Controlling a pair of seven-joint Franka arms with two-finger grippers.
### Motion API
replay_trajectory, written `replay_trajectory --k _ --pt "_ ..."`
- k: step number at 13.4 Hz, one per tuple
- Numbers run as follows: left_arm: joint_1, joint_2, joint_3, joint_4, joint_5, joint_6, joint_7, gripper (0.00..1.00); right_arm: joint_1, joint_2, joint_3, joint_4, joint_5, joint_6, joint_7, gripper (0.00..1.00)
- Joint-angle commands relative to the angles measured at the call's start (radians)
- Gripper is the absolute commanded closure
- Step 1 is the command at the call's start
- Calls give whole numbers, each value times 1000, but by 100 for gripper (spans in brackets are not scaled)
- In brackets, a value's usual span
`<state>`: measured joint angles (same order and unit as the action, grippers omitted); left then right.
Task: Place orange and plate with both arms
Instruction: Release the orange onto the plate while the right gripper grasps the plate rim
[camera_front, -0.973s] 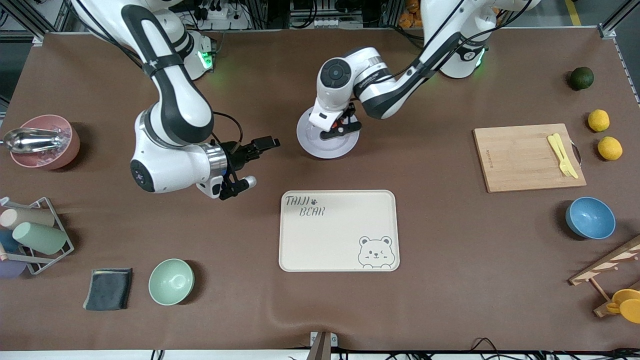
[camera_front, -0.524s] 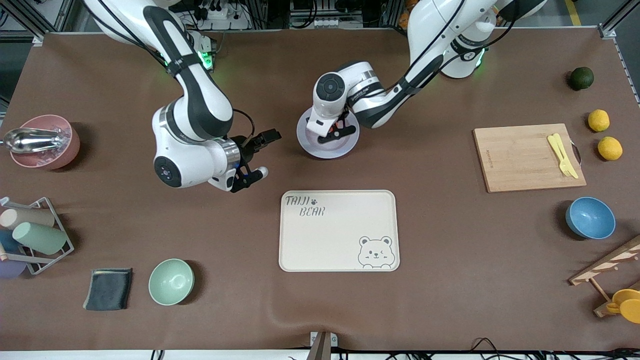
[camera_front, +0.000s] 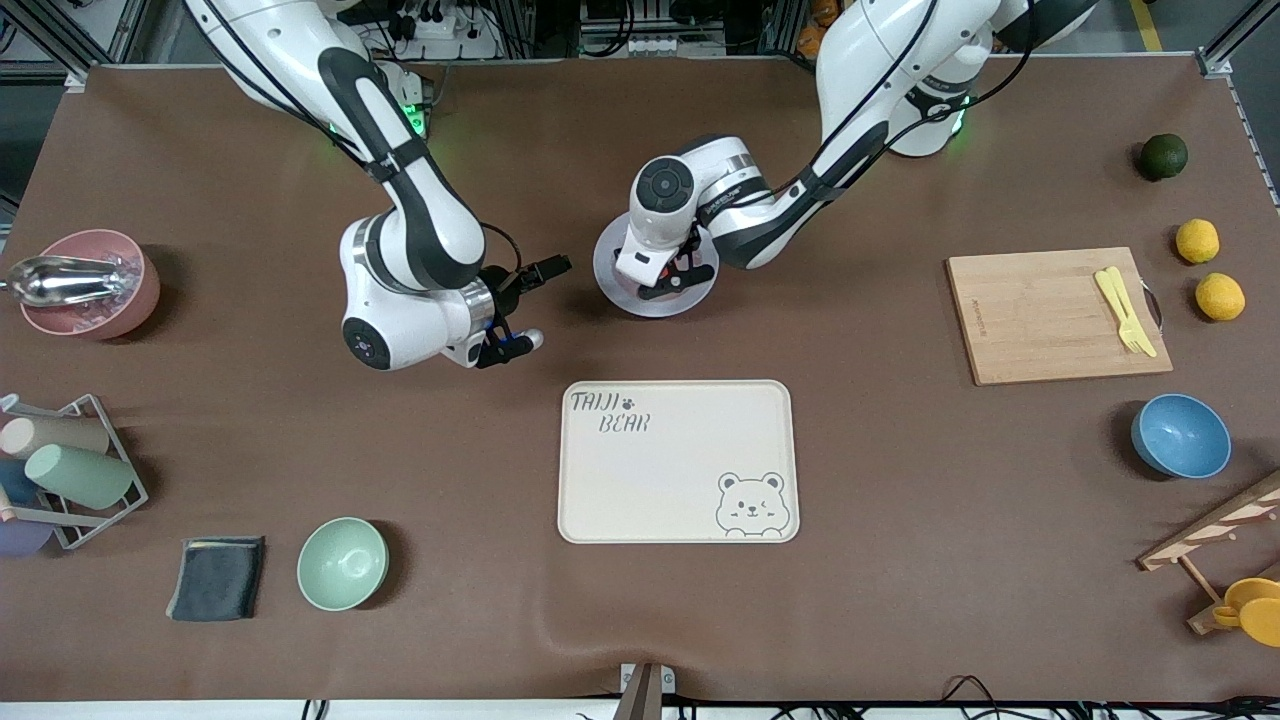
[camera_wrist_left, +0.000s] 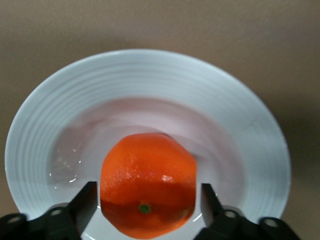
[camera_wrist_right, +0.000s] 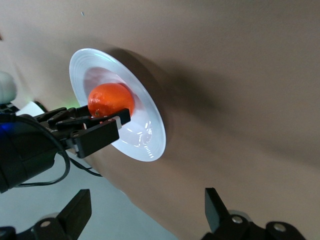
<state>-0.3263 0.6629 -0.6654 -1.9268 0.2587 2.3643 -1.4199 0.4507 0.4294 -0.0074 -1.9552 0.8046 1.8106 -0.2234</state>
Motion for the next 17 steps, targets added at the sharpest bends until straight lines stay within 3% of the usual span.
replay_trajectory --k 1,5,8,11,14,16,17 --pt "48 -63 -2 40 33 -16 -13 0 -1 18 -5 -54 39 58 -57 0" --pt "194 -219 -8 127 33 -120 47 0 -44 129 -5 -74 181 55 -232 0" --pt "282 -258 -13 267 31 -262 136 0 -24 184 -5 -74 277 62 -270 0" --pt "337 -288 -11 385 33 -397 189 0 20 186 -5 -87 362 84 -274 0" --pt "423 -367 -3 393 2 -433 407 0 127 190 -5 -90 459 173 -272 0" --pt "405 -445 109 393 -83 -490 557 0 149 203 -5 -90 469 185 -274 0" --pt "376 -497 191 393 -173 -528 617 0 151 203 -5 -88 469 184 -283 33"
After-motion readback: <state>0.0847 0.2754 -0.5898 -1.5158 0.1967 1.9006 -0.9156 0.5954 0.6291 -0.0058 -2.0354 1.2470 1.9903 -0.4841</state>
